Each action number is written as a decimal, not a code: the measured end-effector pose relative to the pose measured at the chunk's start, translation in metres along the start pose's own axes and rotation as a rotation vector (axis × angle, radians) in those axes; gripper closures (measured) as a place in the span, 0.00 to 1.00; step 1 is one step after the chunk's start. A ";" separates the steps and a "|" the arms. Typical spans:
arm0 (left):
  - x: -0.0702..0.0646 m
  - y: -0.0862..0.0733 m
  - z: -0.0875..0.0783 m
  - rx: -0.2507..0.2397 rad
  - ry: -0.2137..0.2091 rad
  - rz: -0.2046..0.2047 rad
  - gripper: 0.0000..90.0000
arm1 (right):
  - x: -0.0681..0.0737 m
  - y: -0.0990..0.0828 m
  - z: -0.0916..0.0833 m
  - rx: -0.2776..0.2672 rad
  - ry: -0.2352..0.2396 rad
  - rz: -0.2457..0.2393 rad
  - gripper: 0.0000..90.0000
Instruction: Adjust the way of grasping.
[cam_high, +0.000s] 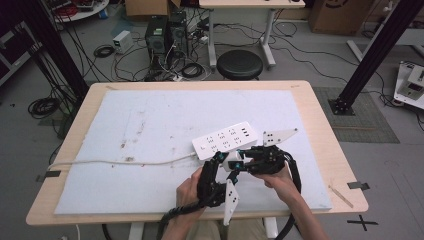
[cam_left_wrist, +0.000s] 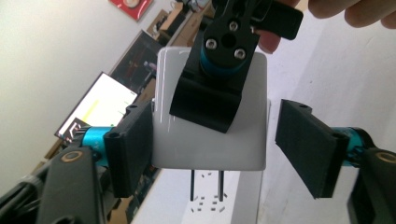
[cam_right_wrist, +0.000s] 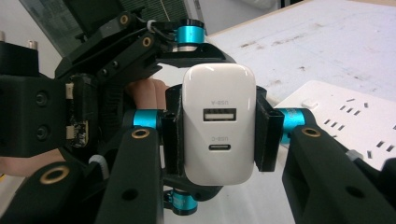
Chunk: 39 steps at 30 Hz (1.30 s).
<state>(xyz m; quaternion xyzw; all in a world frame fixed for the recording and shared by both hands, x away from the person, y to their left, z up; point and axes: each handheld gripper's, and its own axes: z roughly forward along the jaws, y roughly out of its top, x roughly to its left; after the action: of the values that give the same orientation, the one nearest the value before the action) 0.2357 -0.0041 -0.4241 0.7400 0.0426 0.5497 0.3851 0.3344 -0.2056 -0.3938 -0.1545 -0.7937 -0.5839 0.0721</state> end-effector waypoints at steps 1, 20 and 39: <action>0.001 0.000 0.000 -0.003 -0.005 -0.006 0.26 | 0.000 0.000 0.000 0.001 0.000 0.004 0.71; 0.034 -0.013 -0.013 -0.082 -0.260 -0.335 0.22 | -0.003 0.002 -0.008 0.014 -0.070 0.006 0.71; 0.080 -0.076 -0.042 -0.101 -0.335 -0.696 0.22 | -0.013 0.006 -0.030 0.039 -0.163 -0.055 0.71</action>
<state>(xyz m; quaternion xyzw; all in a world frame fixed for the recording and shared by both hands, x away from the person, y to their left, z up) 0.2592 0.1099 -0.4048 0.7412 0.2004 0.2591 0.5860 0.3465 -0.2344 -0.3832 -0.1781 -0.8122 -0.5554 -0.0055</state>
